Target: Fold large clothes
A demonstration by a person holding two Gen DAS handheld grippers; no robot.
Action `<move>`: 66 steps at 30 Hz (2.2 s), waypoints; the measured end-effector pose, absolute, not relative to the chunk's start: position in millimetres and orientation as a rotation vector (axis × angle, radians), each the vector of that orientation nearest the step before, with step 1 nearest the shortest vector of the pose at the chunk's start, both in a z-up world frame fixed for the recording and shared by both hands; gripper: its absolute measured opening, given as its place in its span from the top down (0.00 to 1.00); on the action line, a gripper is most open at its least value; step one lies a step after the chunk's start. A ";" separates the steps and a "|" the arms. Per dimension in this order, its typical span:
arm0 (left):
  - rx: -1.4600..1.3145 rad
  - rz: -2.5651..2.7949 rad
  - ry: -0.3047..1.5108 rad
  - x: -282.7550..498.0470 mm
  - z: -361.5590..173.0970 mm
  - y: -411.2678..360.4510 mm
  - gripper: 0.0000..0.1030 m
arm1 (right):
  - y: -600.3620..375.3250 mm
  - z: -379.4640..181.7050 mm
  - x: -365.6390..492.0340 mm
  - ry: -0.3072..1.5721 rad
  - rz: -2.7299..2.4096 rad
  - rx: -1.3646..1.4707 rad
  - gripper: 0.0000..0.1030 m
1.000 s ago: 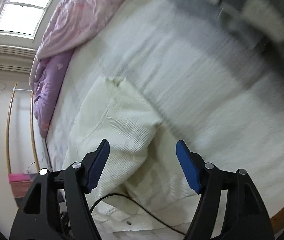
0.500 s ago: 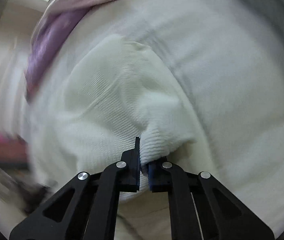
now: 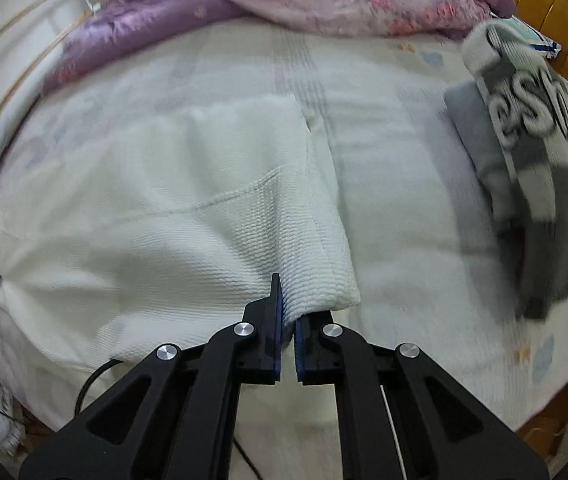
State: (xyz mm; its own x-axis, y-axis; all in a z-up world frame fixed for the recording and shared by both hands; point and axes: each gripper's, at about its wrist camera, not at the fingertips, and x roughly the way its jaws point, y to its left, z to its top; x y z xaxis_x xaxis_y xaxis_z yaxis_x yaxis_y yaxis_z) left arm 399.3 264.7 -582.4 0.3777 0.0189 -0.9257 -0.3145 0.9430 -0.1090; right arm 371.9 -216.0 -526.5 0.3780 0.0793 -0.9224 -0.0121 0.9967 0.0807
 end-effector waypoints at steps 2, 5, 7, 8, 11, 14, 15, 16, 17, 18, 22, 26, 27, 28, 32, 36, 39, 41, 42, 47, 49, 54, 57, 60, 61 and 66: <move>-0.280 0.239 1.188 388.5 -593.3 262.0 0.96 | -216.9 -542.2 361.1 1.220 0.050 0.070 0.96; -0.263 0.260 1.188 381.2 -601.8 256.0 0.96 | -216.6 -558.2 349.5 1.245 0.051 0.049 0.96; -0.256 0.268 1.193 374.9 -607.3 254.6 0.91 | -214.5 -562.5 343.9 1.255 0.082 0.026 0.94; -0.265 0.279 1.189 371.3 -609.2 253.6 0.86 | -215.0 -563.4 343.5 1.257 0.104 0.038 0.90; -0.294 0.304 1.182 358.1 -610.3 252.7 0.37 | -218.7 -558.1 335.9 1.236 0.091 -0.024 0.62; -0.321 0.320 1.146 341.0 -608.7 251.4 0.34 | -226.1 -552.3 316.6 1.210 0.109 -0.084 0.57; -0.335 0.321 1.149 338.4 -610.5 251.7 0.33 | -228.7 -555.0 311.3 1.214 0.108 -0.118 0.57; -0.355 0.321 1.149 334.9 -612.7 253.2 0.33 | -229.0 -558.5 308.4 1.218 0.108 -0.138 0.57; -0.372 0.331 1.144 331.8 -614.3 255.5 0.33 | -232.3 -561.7 305.3 1.214 0.100 -0.156 0.57; -0.397 0.335 1.140 329.6 -615.5 256.9 0.31 | -234.9 -564.4 304.4 1.215 0.096 -0.164 0.58; -0.500 0.356 1.124 323.7 -622.7 269.9 0.26 | -229.0 -543.7 308.8 1.109 0.065 -0.123 0.73; -0.600 0.332 1.141 325.2 -635.3 275.2 0.26 | -189.3 -516.4 326.9 0.992 0.129 -0.098 0.87; -0.609 0.314 1.143 326.7 -636.8 274.0 0.26 | -170.2 -513.2 335.6 0.970 0.161 -0.102 0.87; -0.626 0.285 1.138 329.2 -638.0 272.6 0.26 | -157.0 -512.9 341.9 0.958 0.182 -0.103 0.87; -0.613 0.222 1.190 343.5 -653.1 264.0 0.27 | -87.7 -525.5 372.4 0.940 0.293 -0.115 0.90; -0.537 0.213 1.194 350.6 -656.9 258.4 0.27 | -31.3 -546.4 388.9 0.963 0.381 -0.112 0.95; -0.525 0.204 1.195 350.1 -659.0 257.3 0.29 | -4.2 -595.2 400.3 1.093 0.348 -0.170 0.98; -0.514 0.202 1.200 351.8 -659.3 255.6 0.33 | -7.7 -615.5 394.0 1.089 0.334 -0.143 0.98; -0.514 0.192 1.197 352.2 -658.7 255.2 0.45 | -10.0 -615.8 392.0 1.076 0.335 -0.132 0.98; -0.524 0.159 1.198 351.7 -649.1 250.1 0.82 | -27.6 -612.8 380.3 1.158 0.358 -0.015 0.99; -0.557 0.167 1.193 348.9 -645.3 252.9 0.87 | -27.3 -612.0 366.9 1.147 0.364 -0.047 0.99; -0.548 0.143 1.143 346.9 -615.8 248.8 0.91 | -27.3 -608.1 364.4 1.158 0.365 -0.053 0.99; -0.528 0.116 1.120 343.7 -598.5 236.8 0.91 | -29.3 -599.3 362.6 1.148 0.403 -0.020 0.96; -0.499 0.089 1.096 349.0 -580.8 224.5 0.92 | -32.0 -583.8 349.6 1.100 0.442 -0.011 0.93; -0.497 0.077 1.084 349.5 -574.2 221.6 0.92 | -32.4 -573.8 343.2 1.076 0.468 -0.003 0.92; -0.560 0.053 1.060 348.7 -554.4 219.1 0.92 | -27.7 -538.3 319.9 1.000 0.598 0.080 0.77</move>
State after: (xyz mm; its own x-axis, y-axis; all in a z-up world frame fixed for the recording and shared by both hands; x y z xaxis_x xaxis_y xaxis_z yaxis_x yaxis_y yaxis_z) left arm 348.7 219.1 -554.4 0.5010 -0.2220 -0.8365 -0.3039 0.8599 -0.4102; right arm 319.9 -27.7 -538.3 0.3949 0.5071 -0.7661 -0.4355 0.8376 0.3299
